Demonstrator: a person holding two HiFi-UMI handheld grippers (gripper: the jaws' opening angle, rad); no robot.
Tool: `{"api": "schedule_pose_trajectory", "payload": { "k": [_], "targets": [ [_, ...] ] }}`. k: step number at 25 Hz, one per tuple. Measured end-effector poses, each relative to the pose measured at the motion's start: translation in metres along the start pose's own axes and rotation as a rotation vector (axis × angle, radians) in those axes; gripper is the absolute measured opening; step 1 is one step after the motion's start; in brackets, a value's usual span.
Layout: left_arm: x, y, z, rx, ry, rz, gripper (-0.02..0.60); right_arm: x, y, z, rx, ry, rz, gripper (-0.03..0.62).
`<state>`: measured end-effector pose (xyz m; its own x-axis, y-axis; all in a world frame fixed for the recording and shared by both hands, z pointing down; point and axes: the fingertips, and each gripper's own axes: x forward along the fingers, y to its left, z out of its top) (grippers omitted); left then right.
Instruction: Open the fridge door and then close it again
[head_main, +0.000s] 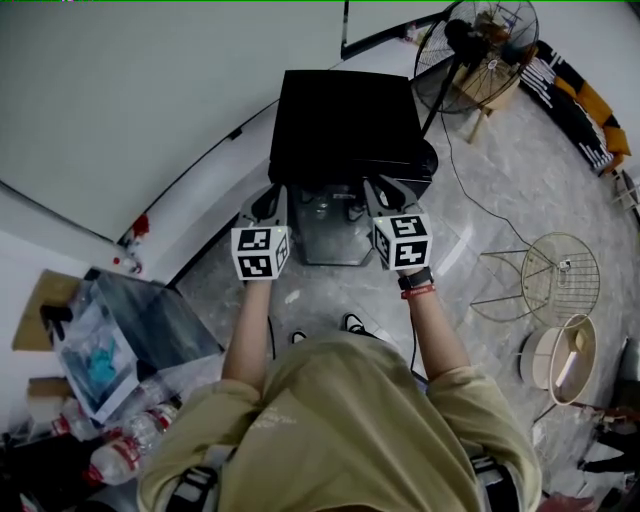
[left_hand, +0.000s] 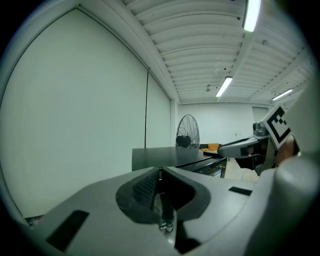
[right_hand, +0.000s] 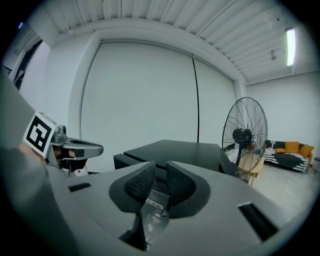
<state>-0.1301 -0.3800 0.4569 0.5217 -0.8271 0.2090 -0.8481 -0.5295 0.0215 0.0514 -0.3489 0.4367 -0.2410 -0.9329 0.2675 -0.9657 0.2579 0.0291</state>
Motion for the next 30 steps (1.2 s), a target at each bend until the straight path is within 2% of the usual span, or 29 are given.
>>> {"api": "schedule_pose_trajectory", "payload": {
  "k": [6, 13, 18, 30],
  "targets": [
    [-0.001, -0.018, 0.018, 0.004, -0.049, -0.027, 0.02, -0.014, -0.005, 0.005, 0.066, -0.052, -0.04, 0.052],
    [-0.003, -0.031, 0.028, 0.014, -0.077, -0.036, 0.018, -0.027, -0.007, 0.01, 0.065, -0.093, -0.078, 0.023],
    [-0.004, -0.038, 0.025, 0.014, -0.068, -0.048, 0.018, -0.034, 0.0, 0.008, 0.088, -0.106, -0.062, 0.023],
    [-0.011, -0.042, 0.017, -0.009, -0.059, -0.032, 0.018, -0.041, -0.002, -0.007, 0.051, -0.068, -0.007, 0.021]
  ]
}}
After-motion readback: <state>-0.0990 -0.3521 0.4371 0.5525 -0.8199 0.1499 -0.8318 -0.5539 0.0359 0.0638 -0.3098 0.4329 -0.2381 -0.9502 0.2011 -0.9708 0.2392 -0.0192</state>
